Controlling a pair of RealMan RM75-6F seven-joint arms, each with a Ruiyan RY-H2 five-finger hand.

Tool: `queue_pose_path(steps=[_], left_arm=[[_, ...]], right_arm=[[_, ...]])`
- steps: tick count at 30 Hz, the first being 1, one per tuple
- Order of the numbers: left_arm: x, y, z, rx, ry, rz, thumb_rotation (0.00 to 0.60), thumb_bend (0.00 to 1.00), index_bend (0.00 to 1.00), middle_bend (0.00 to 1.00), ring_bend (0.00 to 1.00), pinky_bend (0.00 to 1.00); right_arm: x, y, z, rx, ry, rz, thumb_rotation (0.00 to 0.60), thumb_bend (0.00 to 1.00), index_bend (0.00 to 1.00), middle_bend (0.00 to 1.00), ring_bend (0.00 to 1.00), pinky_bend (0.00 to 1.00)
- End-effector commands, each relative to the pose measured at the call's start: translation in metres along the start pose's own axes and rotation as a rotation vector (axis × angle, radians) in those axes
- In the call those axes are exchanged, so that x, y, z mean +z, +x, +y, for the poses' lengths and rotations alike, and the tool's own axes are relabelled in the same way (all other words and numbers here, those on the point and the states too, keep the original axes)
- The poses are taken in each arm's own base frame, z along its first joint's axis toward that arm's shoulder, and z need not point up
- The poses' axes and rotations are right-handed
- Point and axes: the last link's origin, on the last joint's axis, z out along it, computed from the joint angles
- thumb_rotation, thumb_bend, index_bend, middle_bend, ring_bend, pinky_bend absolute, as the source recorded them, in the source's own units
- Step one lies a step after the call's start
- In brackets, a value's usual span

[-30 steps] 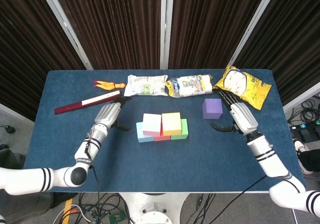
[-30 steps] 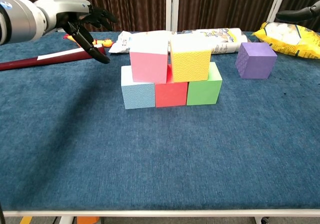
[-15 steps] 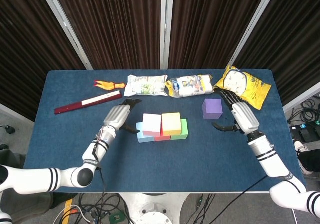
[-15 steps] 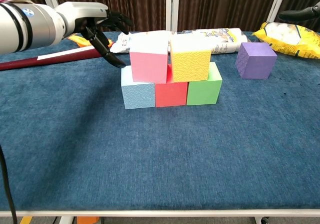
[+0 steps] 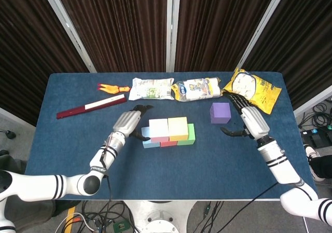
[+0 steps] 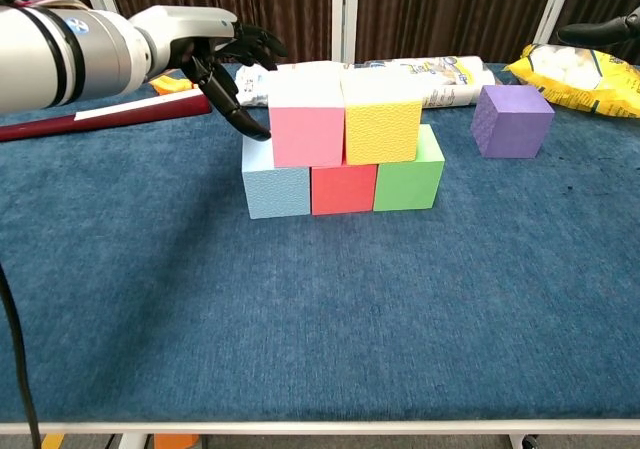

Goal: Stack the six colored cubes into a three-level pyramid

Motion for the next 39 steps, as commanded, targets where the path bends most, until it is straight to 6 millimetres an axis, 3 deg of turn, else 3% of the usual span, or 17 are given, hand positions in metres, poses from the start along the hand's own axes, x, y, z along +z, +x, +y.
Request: queue_pose_path(steps=[1, 18, 23, 31, 39], left_arm=[[0.000, -0.001, 0.002, -0.001, -0.006, 0.001, 0.600, 0.00, 0.10, 0.11, 0.01, 0.20], [-0.001, 0.000, 0.000, 0.003, -0.003, 0.007, 0.600, 0.00, 0.10, 0.11, 0.01, 0.20], [-0.006, 0.009, -0.004, -0.007, -0.002, 0.035, 0.600, 0.00, 0.10, 0.11, 0.01, 0.20], [-0.030, 0.043, -0.048, 0.077, 0.065, 0.199, 0.600, 0.00, 0.10, 0.11, 0.01, 0.20], [-0.049, 0.055, -0.081, 0.129, 0.088, 0.254, 0.600, 0.00, 0.11, 0.11, 0.01, 0.19]], right_arm=[[-0.001, 0.000, 0.000, -0.001, 0.000, 0.001, 0.600, 0.15, 0.00, 0.07, 0.00, 0.00], [-0.001, 0.001, 0.001, -0.006, -0.004, -0.002, 0.600, 0.15, 0.00, 0.07, 0.00, 0.00], [-0.003, 0.004, 0.004, -0.050, -0.025, -0.020, 0.600, 0.15, 0.00, 0.07, 0.00, 0.00], [-0.008, 0.007, 0.019, -0.282, -0.166, -0.137, 0.600, 0.15, 0.00, 0.08, 0.00, 0.00], [0.016, -0.005, 0.032, -0.378, -0.281, -0.160, 0.600, 0.13, 0.00, 0.09, 0.00, 0.00]])
